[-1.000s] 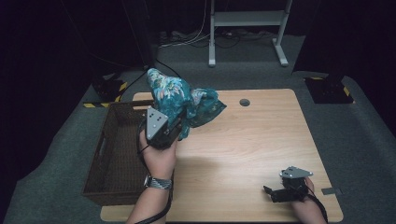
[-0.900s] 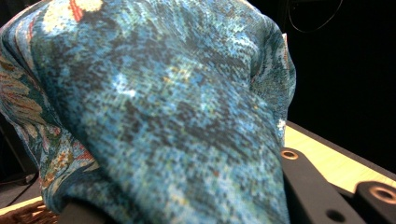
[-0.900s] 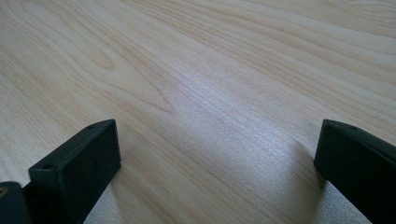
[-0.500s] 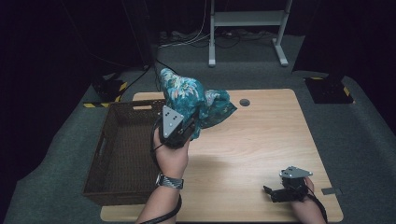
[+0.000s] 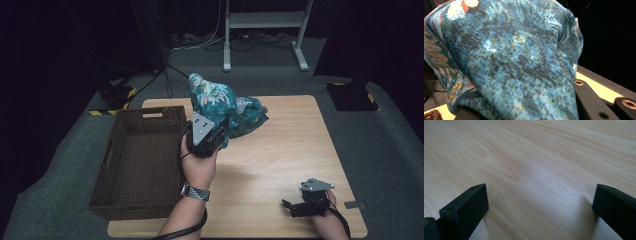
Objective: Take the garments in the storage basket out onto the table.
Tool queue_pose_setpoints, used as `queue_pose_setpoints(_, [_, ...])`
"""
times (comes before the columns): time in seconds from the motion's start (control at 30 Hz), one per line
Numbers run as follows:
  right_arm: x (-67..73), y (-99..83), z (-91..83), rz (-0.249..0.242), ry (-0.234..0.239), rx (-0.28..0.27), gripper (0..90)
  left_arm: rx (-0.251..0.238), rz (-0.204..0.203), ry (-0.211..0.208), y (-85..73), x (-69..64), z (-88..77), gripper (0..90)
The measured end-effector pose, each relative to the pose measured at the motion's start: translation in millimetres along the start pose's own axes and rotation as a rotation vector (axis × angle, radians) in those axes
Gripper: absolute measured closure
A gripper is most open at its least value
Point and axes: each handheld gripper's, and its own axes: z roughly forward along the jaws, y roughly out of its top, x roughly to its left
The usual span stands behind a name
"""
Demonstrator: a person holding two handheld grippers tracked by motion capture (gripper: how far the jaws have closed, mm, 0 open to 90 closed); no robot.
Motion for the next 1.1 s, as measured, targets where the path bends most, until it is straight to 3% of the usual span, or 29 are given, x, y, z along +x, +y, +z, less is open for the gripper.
queue_pose_setpoints(0.6, [0.1,0.1,0.2,-0.007,0.003,-0.001,0.5,0.014,0.001,-0.038,-1.4,-16.2,15.1,75.2])
queue_pose_setpoints(1.1, [0.3,0.1,0.2,-0.007,0.006,-0.001,0.5,0.054,0.005,-0.067,-12.5,-30.3,32.1,75.2])
